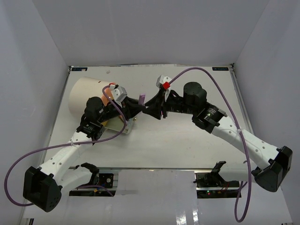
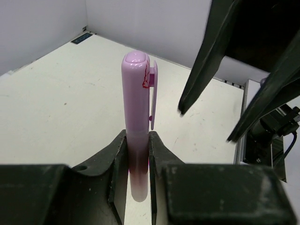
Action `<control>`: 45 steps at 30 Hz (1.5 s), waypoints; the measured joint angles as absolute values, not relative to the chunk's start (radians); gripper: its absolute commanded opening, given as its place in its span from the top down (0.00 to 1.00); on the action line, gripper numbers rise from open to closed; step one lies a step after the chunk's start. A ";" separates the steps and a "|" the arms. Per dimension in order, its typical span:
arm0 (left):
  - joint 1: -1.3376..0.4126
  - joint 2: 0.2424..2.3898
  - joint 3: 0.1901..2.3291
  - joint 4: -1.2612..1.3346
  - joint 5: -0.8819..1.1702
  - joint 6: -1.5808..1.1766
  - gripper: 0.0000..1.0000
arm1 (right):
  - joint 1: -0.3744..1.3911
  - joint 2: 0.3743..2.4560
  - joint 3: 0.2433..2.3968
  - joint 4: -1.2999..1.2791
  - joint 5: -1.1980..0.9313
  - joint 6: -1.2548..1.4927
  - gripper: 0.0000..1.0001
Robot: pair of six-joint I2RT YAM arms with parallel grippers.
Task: Sort the stationery into containers
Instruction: Place the pen in the drawer, then close the drawer in the storage box.
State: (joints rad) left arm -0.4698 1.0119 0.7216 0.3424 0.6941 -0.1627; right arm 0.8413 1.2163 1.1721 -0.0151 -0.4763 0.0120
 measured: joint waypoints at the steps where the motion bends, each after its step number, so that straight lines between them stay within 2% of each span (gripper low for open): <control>1: -0.470 1.006 0.722 0.321 0.681 -0.159 0.99 | 0.842 1.200 1.172 -0.027 -0.460 0.007 0.53; 4: -0.470 0.997 0.725 0.237 0.611 -0.146 0.97 | 0.842 1.136 1.169 -0.045 -0.400 -0.007 0.35; 5: -0.471 0.997 0.735 0.190 0.572 -0.143 0.97 | 0.842 1.110 1.162 -0.043 -0.374 -0.013 0.27; 9: -0.473 1.022 0.798 0.015 0.418 -0.128 0.94 | 0.843 0.999 1.084 -0.038 -0.282 -0.027 0.12; 12: -0.473 1.089 0.896 -0.130 0.284 -0.101 0.87 | 0.843 0.966 1.016 -0.040 -0.227 -0.026 0.02; 16: -0.472 1.185 0.976 -0.250 0.159 -0.068 0.79 | 0.843 0.962 0.913 -0.060 -0.167 -0.022 0.05; 23: -0.473 1.339 0.999 -0.377 0.045 -0.062 0.66 | 0.843 0.949 0.789 -0.065 -0.104 -0.002 0.07; 26: -0.472 1.379 0.999 -0.406 0.011 -0.068 0.56 | 0.843 0.942 0.749 -0.042 -0.100 0.006 0.07; 38: -0.472 1.375 1.071 -0.464 0.011 -0.098 0.17 | 0.843 1.092 0.722 0.087 -0.122 -0.004 0.04; 41: -0.472 1.345 1.163 -0.479 0.034 -0.124 0.09 | 0.843 1.177 0.725 0.116 -0.142 -0.023 0.01; 45: -0.474 1.295 1.308 -0.486 -0.002 -0.144 0.04 | 0.843 1.306 0.750 0.147 -0.174 -0.041 0.00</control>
